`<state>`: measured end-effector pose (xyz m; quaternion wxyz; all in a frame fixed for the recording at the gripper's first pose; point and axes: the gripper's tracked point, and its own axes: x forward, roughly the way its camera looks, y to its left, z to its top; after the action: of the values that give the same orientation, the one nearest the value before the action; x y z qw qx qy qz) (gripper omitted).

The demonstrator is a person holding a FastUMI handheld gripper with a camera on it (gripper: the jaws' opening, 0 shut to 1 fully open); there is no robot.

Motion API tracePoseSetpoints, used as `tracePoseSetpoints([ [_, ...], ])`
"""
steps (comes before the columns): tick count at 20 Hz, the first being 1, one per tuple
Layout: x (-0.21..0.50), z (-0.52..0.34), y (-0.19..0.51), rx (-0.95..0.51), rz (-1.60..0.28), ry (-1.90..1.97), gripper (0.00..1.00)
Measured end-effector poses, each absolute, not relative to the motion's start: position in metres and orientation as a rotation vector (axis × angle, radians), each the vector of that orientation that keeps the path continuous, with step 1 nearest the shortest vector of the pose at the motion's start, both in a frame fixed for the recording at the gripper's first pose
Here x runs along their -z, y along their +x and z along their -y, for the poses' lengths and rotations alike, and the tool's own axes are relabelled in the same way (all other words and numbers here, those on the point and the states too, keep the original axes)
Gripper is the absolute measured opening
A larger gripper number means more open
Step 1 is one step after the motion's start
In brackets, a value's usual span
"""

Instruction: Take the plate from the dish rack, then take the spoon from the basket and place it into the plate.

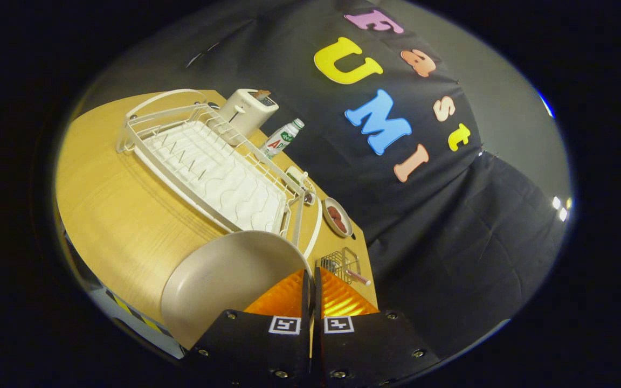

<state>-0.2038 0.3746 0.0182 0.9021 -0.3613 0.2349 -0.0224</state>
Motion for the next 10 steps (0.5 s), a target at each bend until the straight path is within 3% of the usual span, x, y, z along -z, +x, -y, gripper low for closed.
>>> tracePoseSetpoints([
  [10, 0.025, -0.338, -0.187, 0.090, -0.573, -0.809, 0.02],
])
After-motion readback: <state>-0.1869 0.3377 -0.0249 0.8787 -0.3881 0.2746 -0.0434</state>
